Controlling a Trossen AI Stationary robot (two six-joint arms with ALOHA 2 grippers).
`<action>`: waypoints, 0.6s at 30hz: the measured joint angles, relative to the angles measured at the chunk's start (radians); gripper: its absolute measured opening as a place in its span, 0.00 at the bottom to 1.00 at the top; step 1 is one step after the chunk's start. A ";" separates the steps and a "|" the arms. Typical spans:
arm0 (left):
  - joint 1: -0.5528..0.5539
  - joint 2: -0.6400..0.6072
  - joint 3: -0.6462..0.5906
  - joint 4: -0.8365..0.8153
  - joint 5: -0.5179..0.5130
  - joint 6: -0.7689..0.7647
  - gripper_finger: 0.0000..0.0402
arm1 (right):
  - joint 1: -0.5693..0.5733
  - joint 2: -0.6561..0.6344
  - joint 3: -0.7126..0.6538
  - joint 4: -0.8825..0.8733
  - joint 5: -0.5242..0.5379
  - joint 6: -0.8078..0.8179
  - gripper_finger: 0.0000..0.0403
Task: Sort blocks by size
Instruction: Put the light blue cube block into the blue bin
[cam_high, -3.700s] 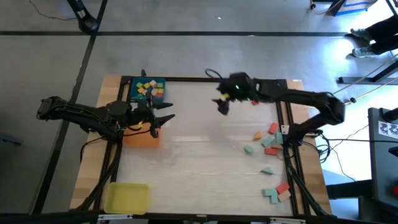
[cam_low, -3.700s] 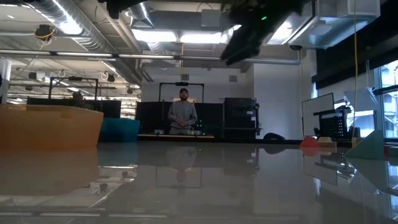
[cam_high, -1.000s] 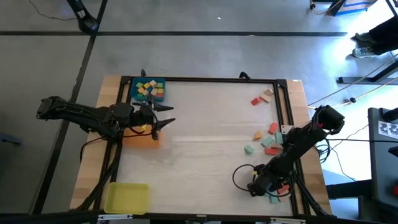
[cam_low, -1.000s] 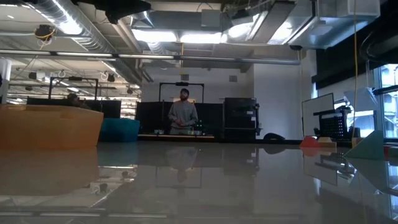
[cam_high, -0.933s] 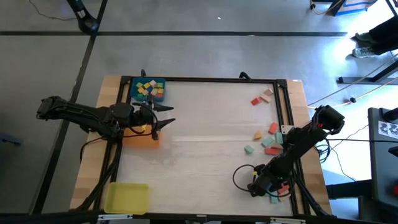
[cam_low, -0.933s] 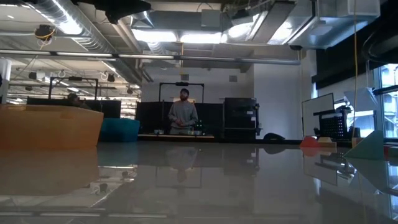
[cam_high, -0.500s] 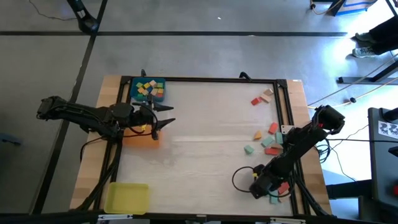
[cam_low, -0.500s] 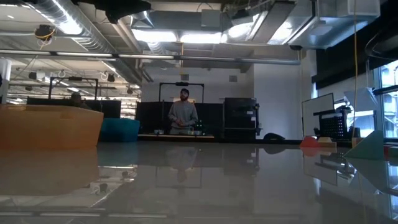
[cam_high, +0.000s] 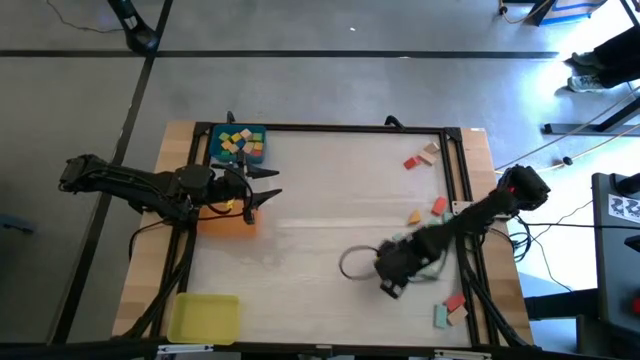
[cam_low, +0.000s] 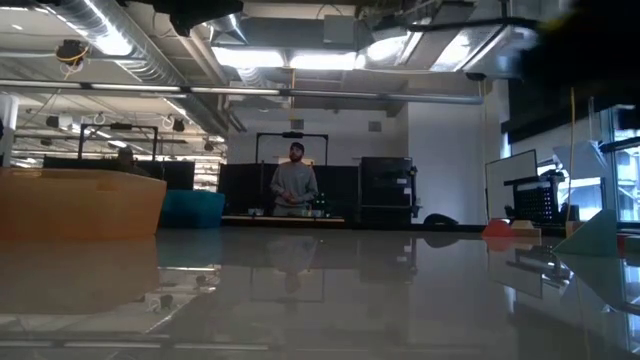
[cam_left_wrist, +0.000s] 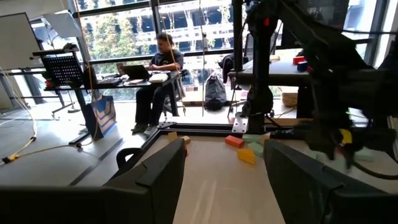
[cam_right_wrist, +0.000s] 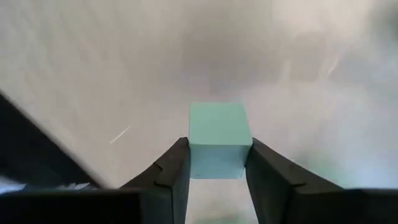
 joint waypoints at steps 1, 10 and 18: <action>0.000 0.000 0.000 0.000 0.000 0.000 0.51 | -0.034 0.000 0.022 -0.025 0.036 -0.071 0.33; 0.000 0.000 0.000 -0.001 0.000 -0.010 0.51 | -0.287 -0.002 0.113 0.154 0.350 -0.770 0.31; 0.003 0.000 0.001 -0.002 0.000 -0.018 0.51 | -0.501 0.012 0.066 0.642 0.426 -1.184 0.34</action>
